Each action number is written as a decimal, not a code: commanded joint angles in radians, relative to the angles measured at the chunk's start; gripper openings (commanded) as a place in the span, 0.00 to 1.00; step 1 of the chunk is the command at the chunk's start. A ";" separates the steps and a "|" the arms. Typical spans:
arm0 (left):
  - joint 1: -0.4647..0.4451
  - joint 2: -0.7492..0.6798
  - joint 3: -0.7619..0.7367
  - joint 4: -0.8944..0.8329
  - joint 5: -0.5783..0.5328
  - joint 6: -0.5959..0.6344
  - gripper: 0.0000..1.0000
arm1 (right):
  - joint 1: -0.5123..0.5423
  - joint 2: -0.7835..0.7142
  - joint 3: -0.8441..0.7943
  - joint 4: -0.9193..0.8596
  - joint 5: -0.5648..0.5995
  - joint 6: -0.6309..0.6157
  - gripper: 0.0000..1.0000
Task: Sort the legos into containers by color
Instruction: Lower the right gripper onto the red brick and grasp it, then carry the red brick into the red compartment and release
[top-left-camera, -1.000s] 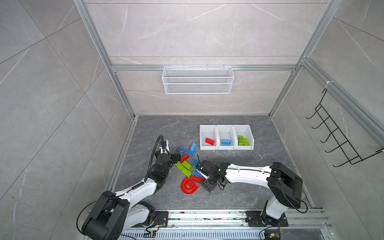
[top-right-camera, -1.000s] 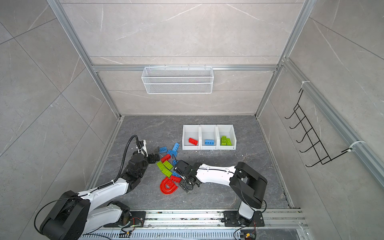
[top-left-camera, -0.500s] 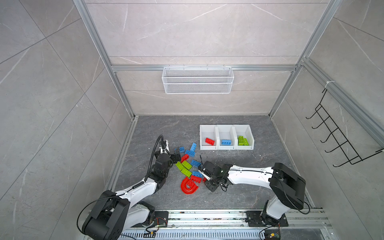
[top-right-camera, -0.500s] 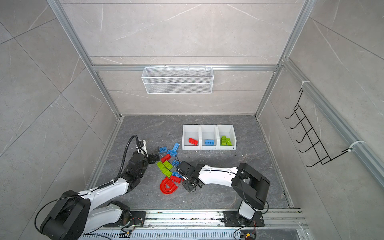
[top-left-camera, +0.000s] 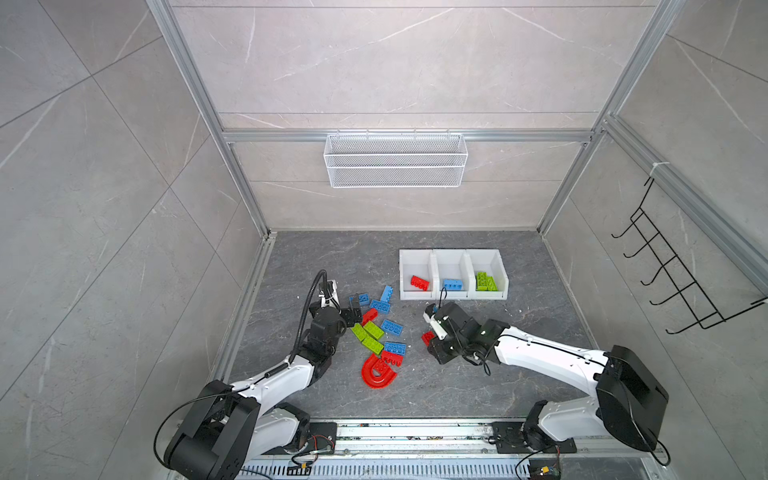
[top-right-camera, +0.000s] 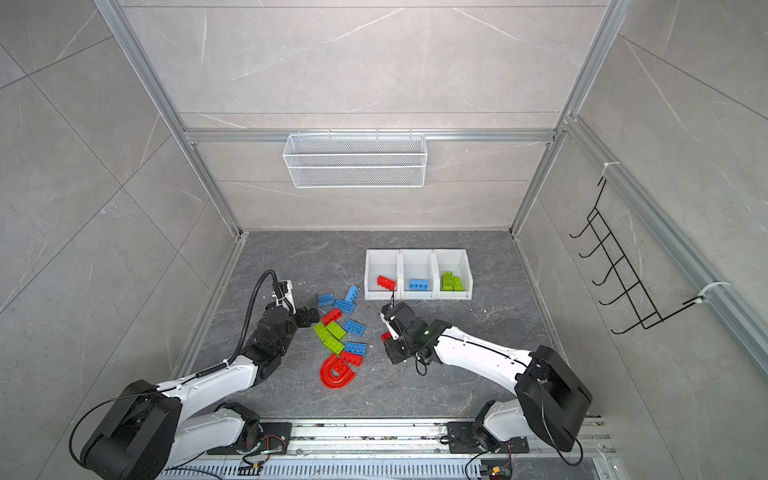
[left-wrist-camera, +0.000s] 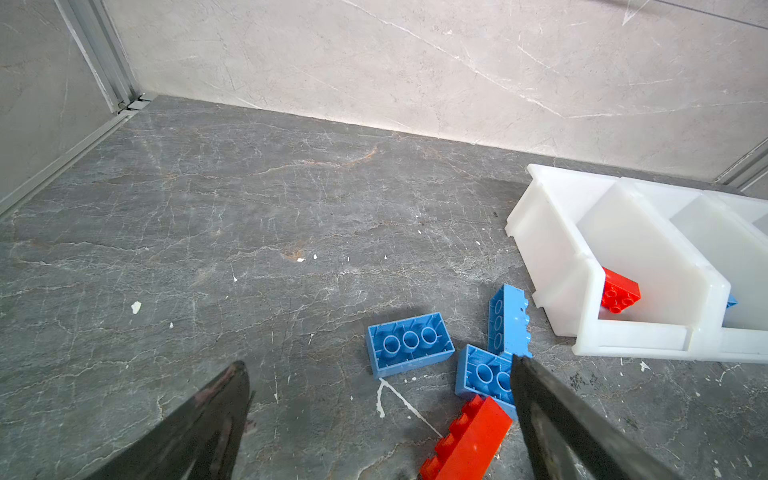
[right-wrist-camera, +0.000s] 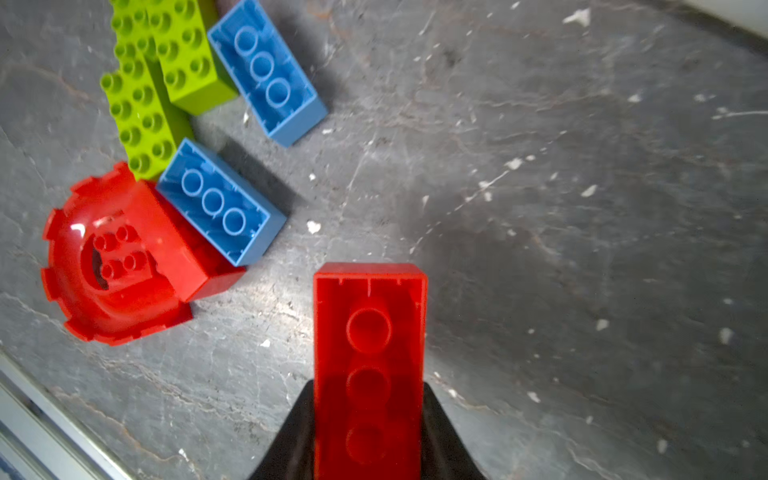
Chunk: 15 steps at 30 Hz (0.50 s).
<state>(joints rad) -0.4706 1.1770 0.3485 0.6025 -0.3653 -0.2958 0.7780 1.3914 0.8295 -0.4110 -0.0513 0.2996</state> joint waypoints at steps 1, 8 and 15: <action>0.007 0.001 0.020 0.019 -0.009 -0.016 1.00 | -0.069 -0.003 0.094 0.012 -0.072 0.013 0.29; 0.006 0.003 0.022 0.019 0.008 -0.021 1.00 | -0.221 0.180 0.332 0.008 -0.101 0.016 0.30; 0.006 0.000 0.017 0.025 0.017 -0.026 1.00 | -0.279 0.435 0.586 -0.008 -0.052 -0.022 0.29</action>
<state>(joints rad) -0.4706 1.1774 0.3485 0.6022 -0.3569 -0.2996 0.5129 1.7668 1.3548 -0.4030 -0.1238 0.2955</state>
